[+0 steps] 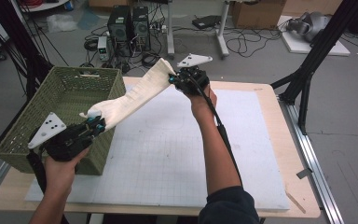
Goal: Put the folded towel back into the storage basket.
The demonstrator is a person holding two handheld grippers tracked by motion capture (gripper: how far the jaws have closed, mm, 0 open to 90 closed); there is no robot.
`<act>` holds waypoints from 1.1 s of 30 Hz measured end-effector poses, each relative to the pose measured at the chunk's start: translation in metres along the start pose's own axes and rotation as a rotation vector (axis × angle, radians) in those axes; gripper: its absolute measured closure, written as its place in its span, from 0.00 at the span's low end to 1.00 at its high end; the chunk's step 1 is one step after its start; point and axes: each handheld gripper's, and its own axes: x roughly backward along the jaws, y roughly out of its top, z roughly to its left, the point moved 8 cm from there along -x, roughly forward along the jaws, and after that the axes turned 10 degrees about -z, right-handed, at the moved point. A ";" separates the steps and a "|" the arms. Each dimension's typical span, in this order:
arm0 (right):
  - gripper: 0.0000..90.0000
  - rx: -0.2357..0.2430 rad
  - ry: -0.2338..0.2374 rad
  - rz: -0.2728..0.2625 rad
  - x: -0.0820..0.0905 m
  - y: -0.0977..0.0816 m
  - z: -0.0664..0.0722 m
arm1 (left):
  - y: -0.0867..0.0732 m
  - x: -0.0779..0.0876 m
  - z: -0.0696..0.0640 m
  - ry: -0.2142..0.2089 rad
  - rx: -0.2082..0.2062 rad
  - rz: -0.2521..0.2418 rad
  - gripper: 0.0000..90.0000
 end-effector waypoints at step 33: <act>0.89 0.041 0.049 -0.033 -0.096 0.053 0.048 | 0.008 0.041 0.038 0.129 0.003 -0.026 0.90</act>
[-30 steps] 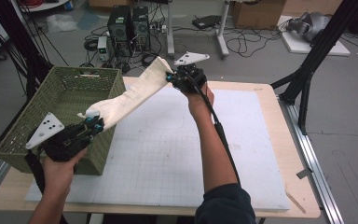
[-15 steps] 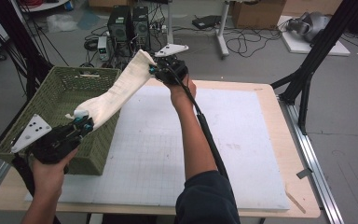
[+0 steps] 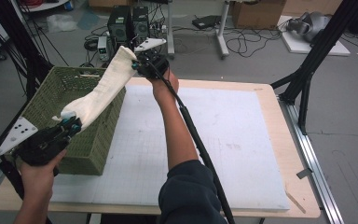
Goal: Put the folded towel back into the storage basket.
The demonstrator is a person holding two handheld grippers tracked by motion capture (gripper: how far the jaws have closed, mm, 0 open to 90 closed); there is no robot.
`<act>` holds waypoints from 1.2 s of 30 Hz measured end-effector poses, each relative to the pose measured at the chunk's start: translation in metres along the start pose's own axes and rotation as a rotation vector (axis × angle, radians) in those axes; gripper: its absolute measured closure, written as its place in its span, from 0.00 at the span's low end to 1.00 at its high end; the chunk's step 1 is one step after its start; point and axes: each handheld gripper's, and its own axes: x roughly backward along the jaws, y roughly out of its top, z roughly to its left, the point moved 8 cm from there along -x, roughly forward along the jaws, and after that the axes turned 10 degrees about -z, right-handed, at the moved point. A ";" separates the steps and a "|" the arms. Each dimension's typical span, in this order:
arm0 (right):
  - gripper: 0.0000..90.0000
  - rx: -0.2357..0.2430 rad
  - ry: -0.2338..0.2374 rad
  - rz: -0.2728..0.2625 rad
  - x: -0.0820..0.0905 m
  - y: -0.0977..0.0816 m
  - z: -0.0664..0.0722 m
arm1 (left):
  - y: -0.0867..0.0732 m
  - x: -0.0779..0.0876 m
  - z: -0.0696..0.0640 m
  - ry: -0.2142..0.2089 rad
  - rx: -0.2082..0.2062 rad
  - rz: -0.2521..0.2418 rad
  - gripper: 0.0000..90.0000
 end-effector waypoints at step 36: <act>0.89 -0.020 0.108 0.044 -0.095 0.007 0.074 | -0.006 0.046 0.058 0.208 0.012 0.058 0.87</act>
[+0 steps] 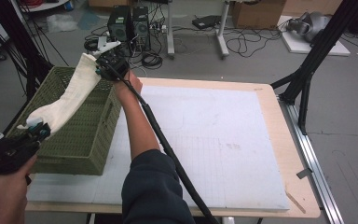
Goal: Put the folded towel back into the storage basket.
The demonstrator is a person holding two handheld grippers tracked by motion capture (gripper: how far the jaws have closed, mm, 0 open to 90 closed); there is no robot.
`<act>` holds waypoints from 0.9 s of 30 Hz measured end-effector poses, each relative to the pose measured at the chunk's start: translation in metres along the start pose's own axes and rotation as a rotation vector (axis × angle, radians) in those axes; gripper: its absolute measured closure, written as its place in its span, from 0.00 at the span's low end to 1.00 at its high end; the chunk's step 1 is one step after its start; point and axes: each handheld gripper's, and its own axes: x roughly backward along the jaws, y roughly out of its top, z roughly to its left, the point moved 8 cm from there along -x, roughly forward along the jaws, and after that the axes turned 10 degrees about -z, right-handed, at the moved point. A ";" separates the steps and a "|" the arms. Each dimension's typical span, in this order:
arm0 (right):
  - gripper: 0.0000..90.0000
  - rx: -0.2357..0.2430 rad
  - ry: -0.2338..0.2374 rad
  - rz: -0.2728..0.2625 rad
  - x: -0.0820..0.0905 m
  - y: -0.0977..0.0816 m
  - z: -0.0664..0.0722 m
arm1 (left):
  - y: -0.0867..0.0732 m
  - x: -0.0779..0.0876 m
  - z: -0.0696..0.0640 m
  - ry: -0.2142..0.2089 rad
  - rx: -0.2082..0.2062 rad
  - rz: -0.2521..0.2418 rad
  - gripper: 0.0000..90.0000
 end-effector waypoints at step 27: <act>0.32 -0.101 0.013 -0.020 0.076 -0.013 -0.027 | -0.002 -0.025 -0.026 -0.056 0.055 0.024 0.19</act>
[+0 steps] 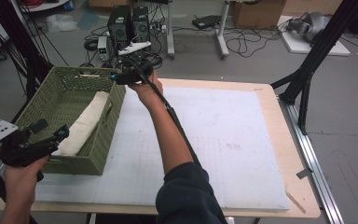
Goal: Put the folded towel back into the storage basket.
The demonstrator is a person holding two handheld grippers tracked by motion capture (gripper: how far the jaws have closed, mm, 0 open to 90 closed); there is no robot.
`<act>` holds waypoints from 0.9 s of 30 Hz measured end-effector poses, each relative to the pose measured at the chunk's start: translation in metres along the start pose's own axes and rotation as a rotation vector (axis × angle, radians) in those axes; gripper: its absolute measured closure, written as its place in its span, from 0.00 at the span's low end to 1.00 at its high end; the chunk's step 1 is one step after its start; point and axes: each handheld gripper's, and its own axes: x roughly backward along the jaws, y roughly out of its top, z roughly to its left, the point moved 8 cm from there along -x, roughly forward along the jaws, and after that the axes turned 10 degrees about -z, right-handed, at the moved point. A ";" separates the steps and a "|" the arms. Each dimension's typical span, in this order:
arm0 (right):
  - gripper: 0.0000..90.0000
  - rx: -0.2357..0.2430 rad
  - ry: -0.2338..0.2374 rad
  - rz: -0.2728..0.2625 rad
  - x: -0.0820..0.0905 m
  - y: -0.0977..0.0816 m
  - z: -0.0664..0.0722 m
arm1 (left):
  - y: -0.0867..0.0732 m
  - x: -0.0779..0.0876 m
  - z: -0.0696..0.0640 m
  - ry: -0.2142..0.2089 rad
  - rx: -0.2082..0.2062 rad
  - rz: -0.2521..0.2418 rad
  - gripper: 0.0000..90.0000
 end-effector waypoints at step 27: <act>0.19 -0.087 -0.138 0.000 0.228 -0.117 -0.060 | -0.028 -0.054 -0.112 -0.359 -0.052 0.070 0.21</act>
